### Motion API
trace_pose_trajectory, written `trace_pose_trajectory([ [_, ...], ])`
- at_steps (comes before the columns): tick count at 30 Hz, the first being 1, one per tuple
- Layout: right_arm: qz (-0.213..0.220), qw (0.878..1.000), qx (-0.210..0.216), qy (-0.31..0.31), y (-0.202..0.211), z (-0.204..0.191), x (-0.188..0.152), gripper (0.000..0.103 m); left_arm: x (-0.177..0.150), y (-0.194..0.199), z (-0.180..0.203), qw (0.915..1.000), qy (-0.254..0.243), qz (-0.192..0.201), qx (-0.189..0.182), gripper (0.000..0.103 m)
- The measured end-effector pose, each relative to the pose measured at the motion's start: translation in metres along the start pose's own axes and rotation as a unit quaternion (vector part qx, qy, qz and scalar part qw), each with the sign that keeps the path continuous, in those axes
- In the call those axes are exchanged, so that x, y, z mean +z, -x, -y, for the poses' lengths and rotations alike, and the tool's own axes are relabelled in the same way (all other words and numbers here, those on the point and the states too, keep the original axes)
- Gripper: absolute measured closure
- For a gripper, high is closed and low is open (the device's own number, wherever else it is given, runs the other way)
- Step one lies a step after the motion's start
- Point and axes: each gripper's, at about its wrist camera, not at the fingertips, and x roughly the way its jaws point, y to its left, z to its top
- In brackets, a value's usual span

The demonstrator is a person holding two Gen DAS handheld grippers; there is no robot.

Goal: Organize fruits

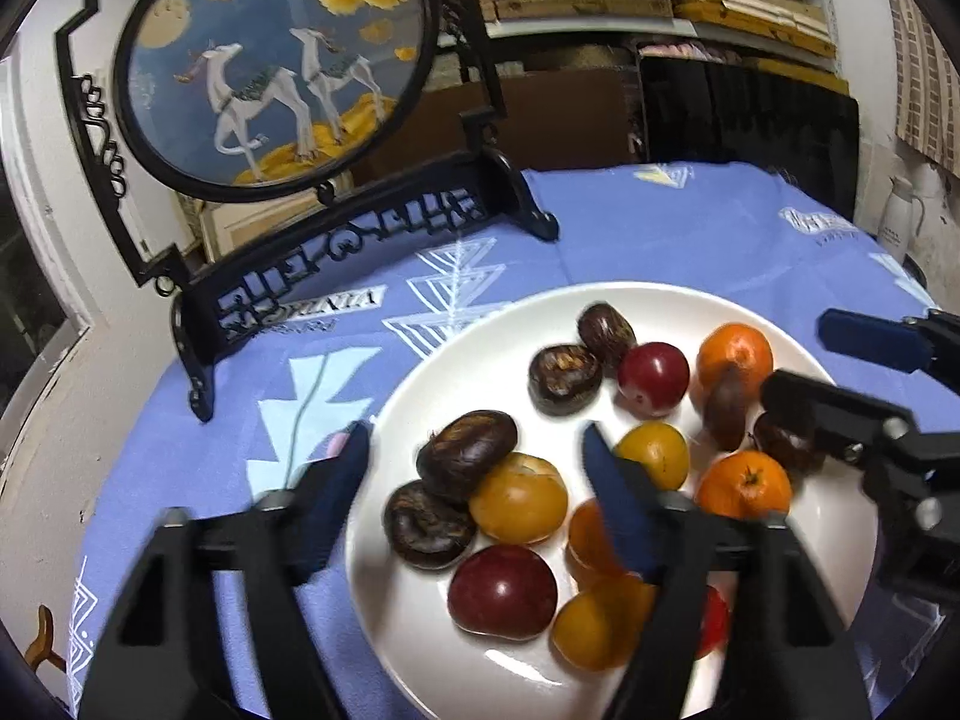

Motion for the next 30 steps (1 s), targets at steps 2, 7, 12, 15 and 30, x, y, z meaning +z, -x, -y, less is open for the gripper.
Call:
trace_pose_trajectory([
  [2, 0.018, 1.000, 0.008, -0.010, 0.012, 0.001, 0.002, 0.033, 0.001, 0.006, -0.002, 1.0000, 0.000, 0.009, 0.000, 0.022],
  [7, 0.079, 0.997, 0.008, -0.025, 0.055, -0.004, -0.006, 0.014, -0.007, 0.036, -0.007, 0.9990, 0.002, 0.044, 0.003, 0.009],
  [12, 0.111, 0.993, -0.029, -0.018, 0.089, -0.007, -0.035, 0.013, -0.025, 0.073, -0.018, 0.9966, 0.010, 0.082, 0.006, 0.006],
  [15, 0.126, 0.991, -0.045, -0.014, 0.101, -0.011, -0.059, 0.011, -0.033, 0.092, -0.029, 0.9933, 0.037, 0.109, -0.003, 0.006],
  [30, 0.098, 0.994, -0.043, 0.018, 0.092, -0.028, -0.085, 0.008, -0.045, 0.095, -0.025, 0.9929, 0.036, 0.110, -0.030, 0.006],
])
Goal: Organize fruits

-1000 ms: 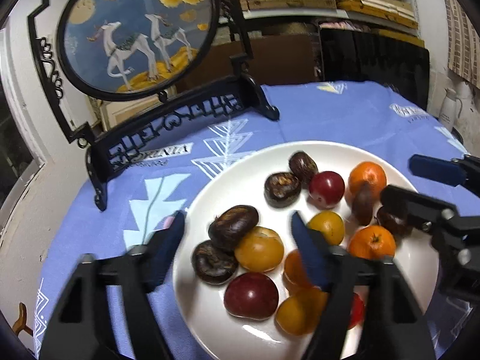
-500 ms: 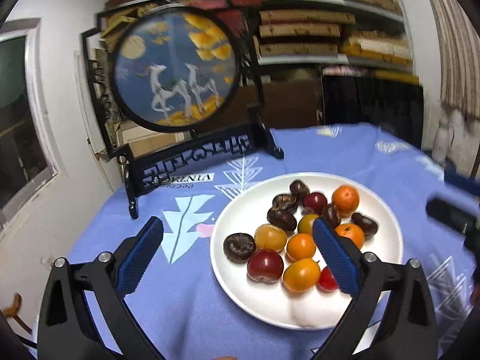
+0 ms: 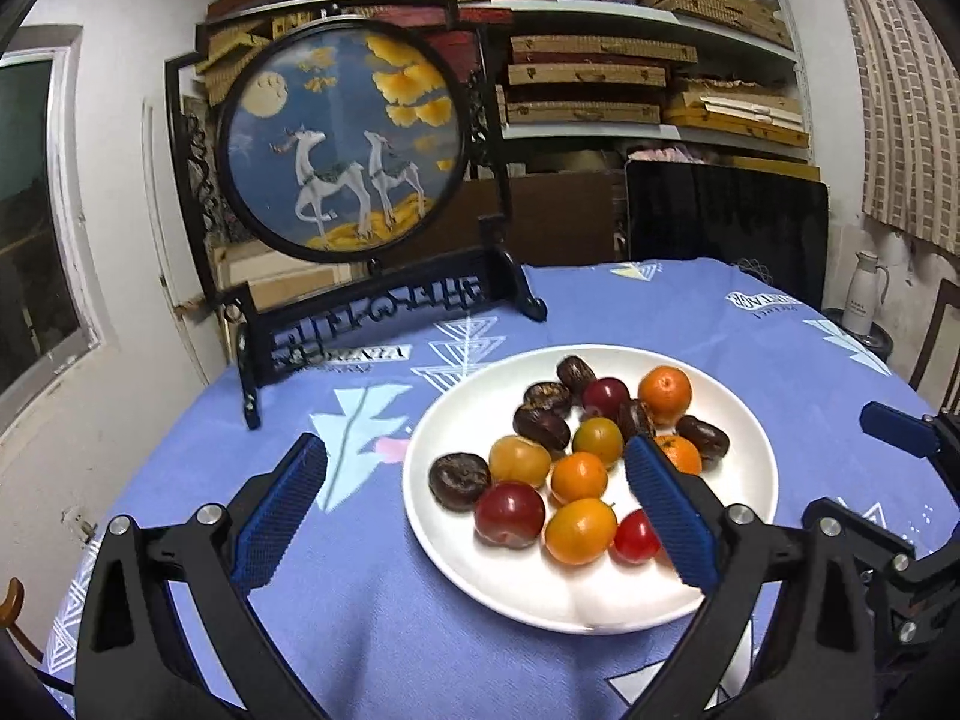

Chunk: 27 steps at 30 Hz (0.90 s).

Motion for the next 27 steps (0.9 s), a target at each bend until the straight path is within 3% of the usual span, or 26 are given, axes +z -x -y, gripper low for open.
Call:
trace_pose_trajectory([
  [8, -0.005, 1.000, 0.006, 0.004, -0.001, -0.002, -0.001, 0.008, -0.006, -0.004, -0.002, 0.9995, 0.019, -0.020, -0.015, 0.006],
  [27, -0.007, 1.000, 0.015, 0.011, 0.000, -0.004, -0.002, 0.008, -0.005, -0.007, -0.011, 0.9988, 0.034, -0.020, 0.029, 0.006],
])
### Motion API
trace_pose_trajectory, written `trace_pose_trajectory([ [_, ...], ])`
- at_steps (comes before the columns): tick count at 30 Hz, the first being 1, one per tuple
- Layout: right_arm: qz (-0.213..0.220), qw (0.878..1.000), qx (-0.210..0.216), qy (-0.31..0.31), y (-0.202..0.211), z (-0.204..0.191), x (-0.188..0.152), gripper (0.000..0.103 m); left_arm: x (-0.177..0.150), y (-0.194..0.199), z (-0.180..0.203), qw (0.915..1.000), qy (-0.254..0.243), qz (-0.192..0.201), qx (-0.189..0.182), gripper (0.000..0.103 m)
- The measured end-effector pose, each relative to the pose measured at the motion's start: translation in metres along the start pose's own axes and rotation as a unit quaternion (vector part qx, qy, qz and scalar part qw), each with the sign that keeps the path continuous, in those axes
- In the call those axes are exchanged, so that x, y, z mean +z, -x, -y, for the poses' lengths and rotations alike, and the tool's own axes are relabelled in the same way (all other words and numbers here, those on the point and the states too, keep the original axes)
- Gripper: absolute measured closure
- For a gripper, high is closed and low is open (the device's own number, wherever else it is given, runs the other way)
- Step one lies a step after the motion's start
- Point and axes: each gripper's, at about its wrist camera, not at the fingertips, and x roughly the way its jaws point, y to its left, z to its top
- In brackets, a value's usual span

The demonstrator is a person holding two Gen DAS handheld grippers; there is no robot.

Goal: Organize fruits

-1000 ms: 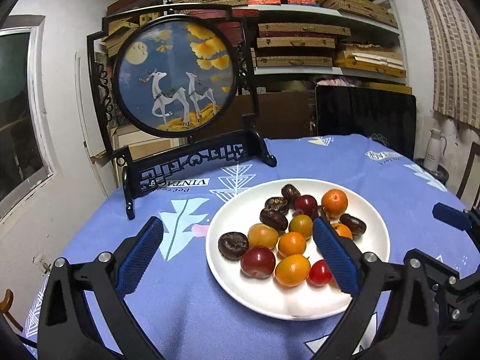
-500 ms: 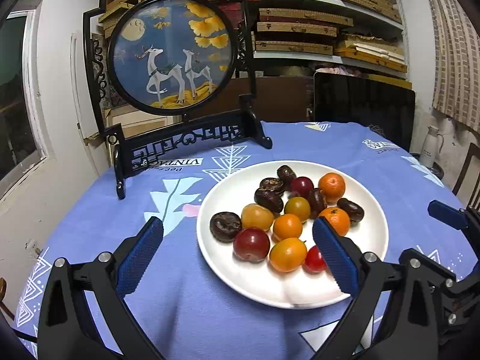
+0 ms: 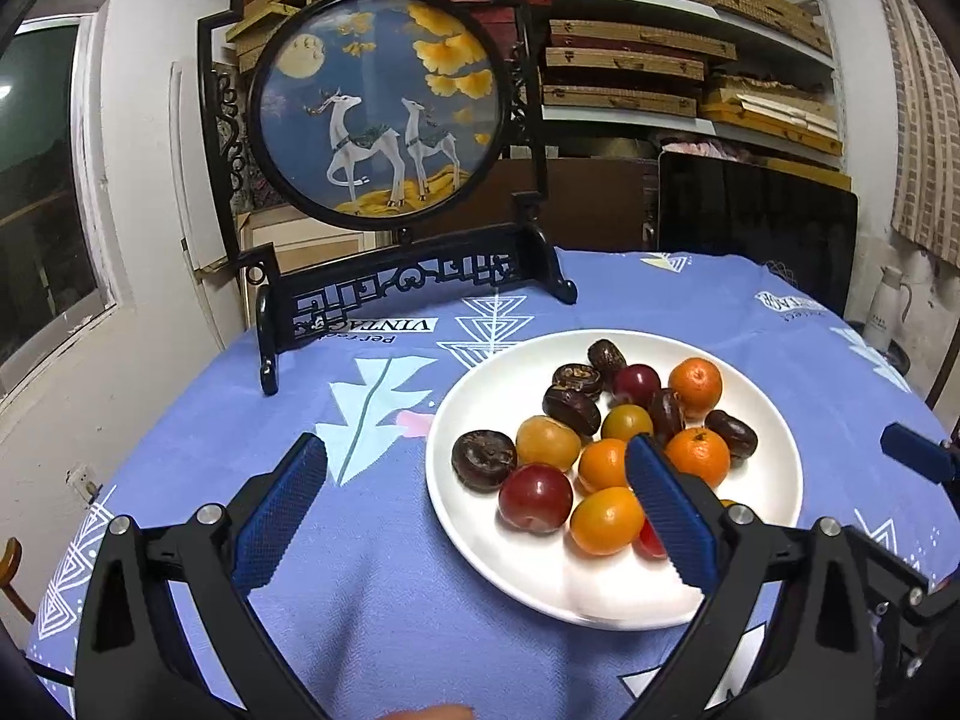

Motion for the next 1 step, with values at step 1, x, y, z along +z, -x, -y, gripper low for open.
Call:
trace_pose_trajectory([
  [1, 0.000, 1.000, 0.000, 0.000, 0.0000, 0.0000, 0.0000, 0.008, 0.0001, -0.0001, 0.0001, 1.0000, -0.001, 0.001, 0.002, 0.006],
])
